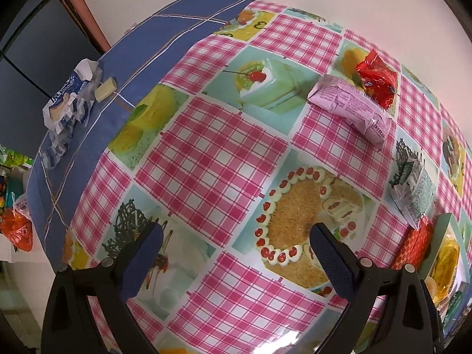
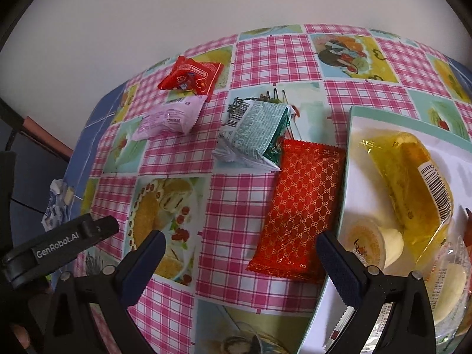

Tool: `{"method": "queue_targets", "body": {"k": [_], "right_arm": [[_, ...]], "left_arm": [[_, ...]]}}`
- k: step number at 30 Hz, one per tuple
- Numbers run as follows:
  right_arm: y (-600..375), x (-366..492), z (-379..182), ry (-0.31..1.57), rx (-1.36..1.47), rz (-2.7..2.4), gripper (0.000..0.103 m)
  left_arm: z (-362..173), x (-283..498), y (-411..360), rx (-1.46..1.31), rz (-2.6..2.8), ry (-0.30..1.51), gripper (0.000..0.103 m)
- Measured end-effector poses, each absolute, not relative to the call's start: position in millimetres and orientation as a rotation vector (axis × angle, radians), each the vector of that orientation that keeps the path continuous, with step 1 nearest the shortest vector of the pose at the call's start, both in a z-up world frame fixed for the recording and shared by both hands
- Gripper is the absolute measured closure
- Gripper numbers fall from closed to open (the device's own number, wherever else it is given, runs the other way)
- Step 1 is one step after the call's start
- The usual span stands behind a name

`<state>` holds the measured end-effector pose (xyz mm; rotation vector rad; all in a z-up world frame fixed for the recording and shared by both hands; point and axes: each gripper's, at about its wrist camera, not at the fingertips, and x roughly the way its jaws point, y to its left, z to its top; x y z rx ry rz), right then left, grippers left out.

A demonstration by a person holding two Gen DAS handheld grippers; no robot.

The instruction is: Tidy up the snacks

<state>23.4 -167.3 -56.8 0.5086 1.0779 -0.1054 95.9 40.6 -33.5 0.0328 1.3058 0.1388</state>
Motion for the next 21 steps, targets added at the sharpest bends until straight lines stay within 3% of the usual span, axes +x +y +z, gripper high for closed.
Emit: {"method": "queue_targets", "body": {"k": [18,21], "right_arm": [[-170.2,20.8,-58.0,1.104,0.449,-0.194,0.002],[-167.7,24.3,-61.2,1.115,0.419,-0.211,0.006]], "left_arm": [[-32.7,97.8,45.5,0.014,0.143,1.310,0.003],[-33.2,97.3,45.2,0.011,0.143,1.313,0.003]]}}
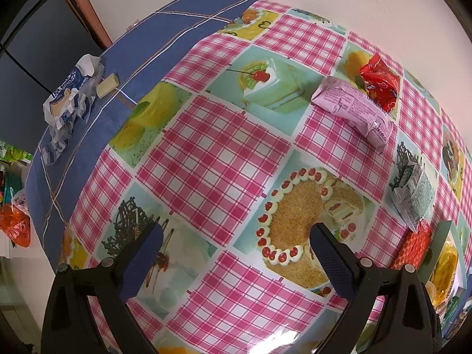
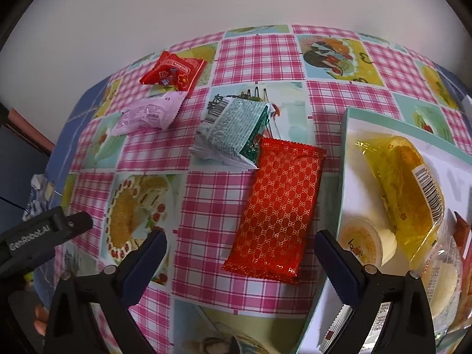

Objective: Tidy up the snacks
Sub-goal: 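Reach the right tool to the red mesh cake while the left tool reaches the pink pouch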

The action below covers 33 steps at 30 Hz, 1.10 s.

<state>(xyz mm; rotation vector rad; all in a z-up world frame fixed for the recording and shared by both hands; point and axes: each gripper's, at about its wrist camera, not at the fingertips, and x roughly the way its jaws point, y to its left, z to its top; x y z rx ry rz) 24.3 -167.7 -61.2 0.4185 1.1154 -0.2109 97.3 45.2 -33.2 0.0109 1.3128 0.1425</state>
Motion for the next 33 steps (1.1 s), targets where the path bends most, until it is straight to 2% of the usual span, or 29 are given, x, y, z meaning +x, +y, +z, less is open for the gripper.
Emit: {"method": "queue_targets", "body": {"k": [4,9,13,15,20,23,33], "right_arm": [[-169,28,-62,1.107,0.380,-0.239,0.010],[-174,31,-62,1.088,0.339,-0.292,0.023],[-172,33,-64,1.086,0.315,-0.306,0.027],[-168,35,-69,1.100,0.306,-0.290,0.039],[-163,36,-70,1.094,0.279,-0.297,0.041],[-162,35,-69,1.089,0.286,-0.283,0.046],[-141,39,-64,1.091,0.330,-0.103,0.047]], "left_arm": [[-33,96,45,0.003,0.143,1.315,0.003],[-36,97,46,-0.003,0.138,1.324,0.003],[-37,100,47,-0.007,0.133,1.327,0.003],[-37,101,47,-0.007,0.128,1.324,0.003],[-38,100,45,-0.014,0.125,1.327,0.003],[-38,100,46,-0.018,0.124,1.329,0.003],[-38,100,46,-0.018,0.122,1.328,0.003]]}}
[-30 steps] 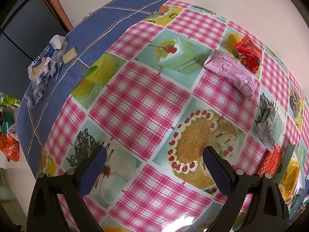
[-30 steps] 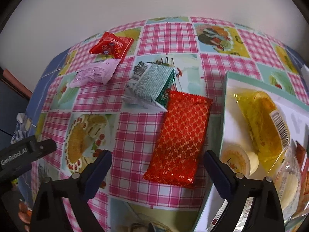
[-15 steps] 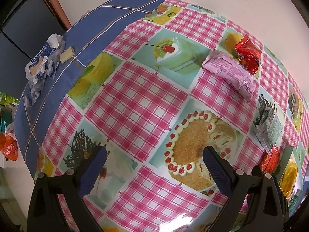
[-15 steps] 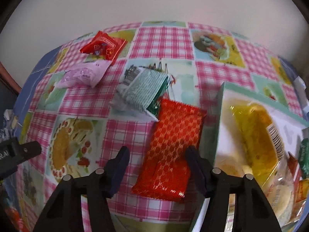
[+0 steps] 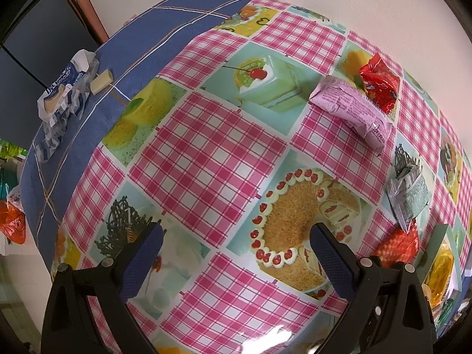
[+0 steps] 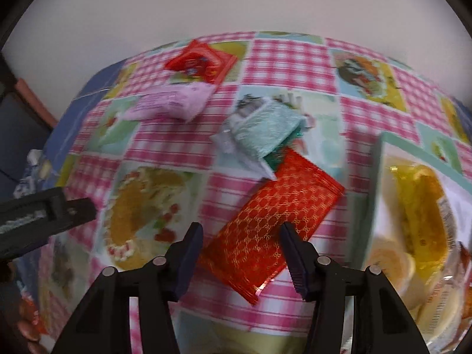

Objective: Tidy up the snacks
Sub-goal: 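Reach the right tool to the red mesh cake while the left tool reaches the pink pouch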

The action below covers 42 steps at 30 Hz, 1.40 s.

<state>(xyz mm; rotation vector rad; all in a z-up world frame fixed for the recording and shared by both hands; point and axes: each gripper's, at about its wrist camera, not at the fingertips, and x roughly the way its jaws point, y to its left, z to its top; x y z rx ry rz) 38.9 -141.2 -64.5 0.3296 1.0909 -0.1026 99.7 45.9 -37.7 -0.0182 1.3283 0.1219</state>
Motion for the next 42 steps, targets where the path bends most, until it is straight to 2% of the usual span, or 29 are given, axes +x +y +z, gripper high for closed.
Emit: {"method": "queue_targets", "body": {"k": [13,16,18,20,23,27,42], "right_arm": [[-176,33,-70,1.073,0.507,-0.242,0.046],[-179,34,-73,1.074,0.534,-0.247,0.041],[-178,37,-72,1.065,0.553,-0.236,0.035],[-176,39,-73,1.062,0.558,-0.233,0.035],[-169,45,-73,1.061,0.526,-0.237,0.033],[-161,51,-74,1.062,0.499,-0.225,0.023],[-137,73,-84,1.116,0.247,-0.294,0.023]], "left_arm": [[-44,103,49,-0.023,0.124,1.345,0.003],[-48,104,51,-0.026,0.125,1.351,0.003],[-50,105,52,-0.031,0.126,1.354,0.003],[-51,106,53,-0.033,0.125,1.356,0.003],[-53,107,54,-0.034,0.125,1.356,0.003],[-54,107,55,-0.032,0.120,1.358,0.003],[-64,114,56,-0.024,0.129,1.375,0.003]]}}
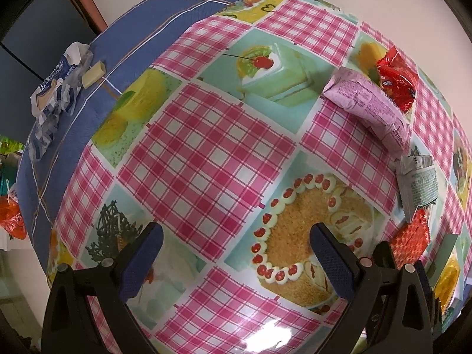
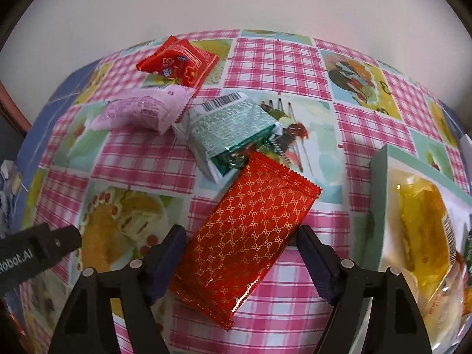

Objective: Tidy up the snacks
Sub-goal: 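Reach the right tool to the red mesh cake while the left tool reaches the pink pouch, then grasp the red mesh cake with the right tool while the left tool grasps the pink pouch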

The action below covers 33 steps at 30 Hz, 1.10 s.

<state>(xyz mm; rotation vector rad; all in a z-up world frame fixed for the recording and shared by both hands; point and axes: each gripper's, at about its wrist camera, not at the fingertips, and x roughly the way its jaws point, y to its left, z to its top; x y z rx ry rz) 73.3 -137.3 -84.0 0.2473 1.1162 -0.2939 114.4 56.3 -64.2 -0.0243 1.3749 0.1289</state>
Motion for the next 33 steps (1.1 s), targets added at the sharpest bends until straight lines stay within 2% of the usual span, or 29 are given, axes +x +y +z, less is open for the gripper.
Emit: {"method": "queue_targets", "body": {"k": [4,6,9,17,24,33], "right_arm": [[-157,64,-84,1.125,0.280,-0.340,0.026],[-164,61,-81,1.120,0.288,-0.349,0.038],[-169,60,-81,1.119,0.301,-0.347,0.043],[-168,57,-81,1.100,0.277,-0.342,0.047],[-188,51,-75,1.068,0.388,-0.328,0.053],[-213,55,-67,1.012,0.483,-0.323,0.053]], "left_arm": [[-65,114,56,-0.023,0.127,1.372,0.003],[-64,114,56,-0.023,0.125,1.369,0.003],[-62,113,56,-0.021,0.124,1.368,0.003],[-66,112,52,0.001,0.116,1.363,0.003],[-62,123,41,-0.005,0.066,1.318,0.003],[-58,159,36,-0.170,-0.044,1.292,0.003]]}}
